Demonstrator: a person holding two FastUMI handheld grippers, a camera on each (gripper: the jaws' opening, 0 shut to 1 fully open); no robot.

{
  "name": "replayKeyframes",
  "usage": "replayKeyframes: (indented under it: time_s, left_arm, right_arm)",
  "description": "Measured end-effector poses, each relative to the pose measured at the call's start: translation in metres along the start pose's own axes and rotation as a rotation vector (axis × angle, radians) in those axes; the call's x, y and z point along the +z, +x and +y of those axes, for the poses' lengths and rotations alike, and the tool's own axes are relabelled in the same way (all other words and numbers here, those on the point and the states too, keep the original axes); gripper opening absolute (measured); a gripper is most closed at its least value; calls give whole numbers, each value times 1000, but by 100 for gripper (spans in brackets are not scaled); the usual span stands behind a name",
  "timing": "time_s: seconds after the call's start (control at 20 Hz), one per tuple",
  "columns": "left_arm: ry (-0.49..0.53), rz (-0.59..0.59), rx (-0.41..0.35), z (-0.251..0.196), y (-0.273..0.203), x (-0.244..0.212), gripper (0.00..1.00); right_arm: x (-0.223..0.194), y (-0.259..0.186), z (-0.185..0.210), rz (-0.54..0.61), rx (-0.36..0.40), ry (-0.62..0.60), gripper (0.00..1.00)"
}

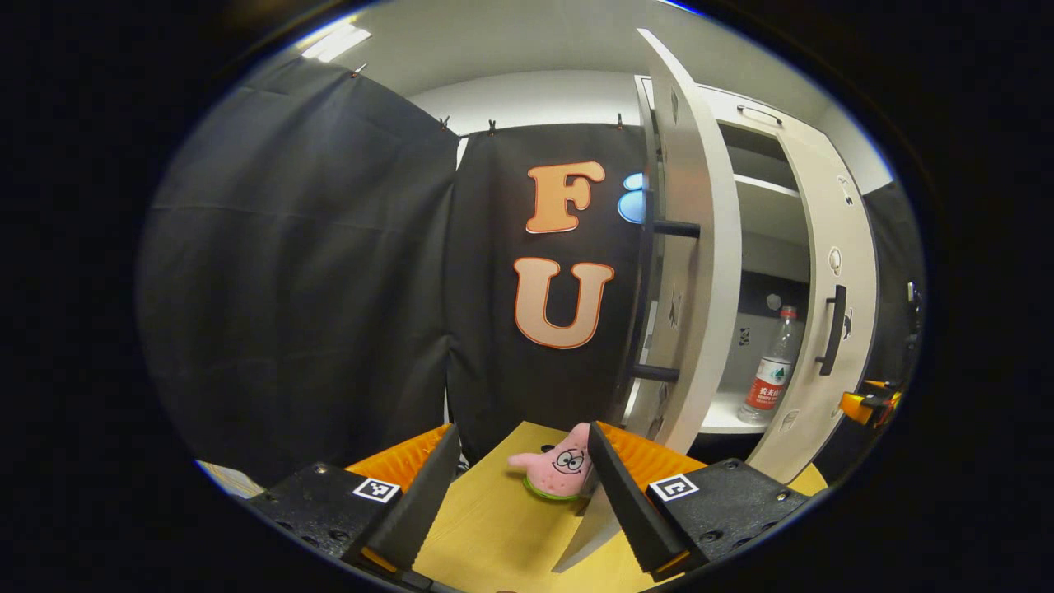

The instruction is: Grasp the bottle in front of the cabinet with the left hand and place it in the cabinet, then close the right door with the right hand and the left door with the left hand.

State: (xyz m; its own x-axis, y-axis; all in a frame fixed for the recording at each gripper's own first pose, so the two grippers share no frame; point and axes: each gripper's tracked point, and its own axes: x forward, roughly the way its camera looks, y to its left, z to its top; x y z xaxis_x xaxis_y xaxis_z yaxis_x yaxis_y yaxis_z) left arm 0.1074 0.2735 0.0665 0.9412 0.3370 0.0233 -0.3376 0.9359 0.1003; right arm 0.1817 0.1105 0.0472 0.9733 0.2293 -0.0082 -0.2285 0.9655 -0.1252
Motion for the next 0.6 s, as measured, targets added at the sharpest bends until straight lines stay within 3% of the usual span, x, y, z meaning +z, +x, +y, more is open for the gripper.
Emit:
replayKeyframes:
  time_s: [0.55,0.6]
  left_arm:
    - [-21,36,-23,-15,7,-16,94]
    - [-15,37,-34,-21,6,-16,90]
  right_arm:
    - [32,-73,-36,-59,-34,12,96]
    - [35,-81,-40,-70,-40,6,97]
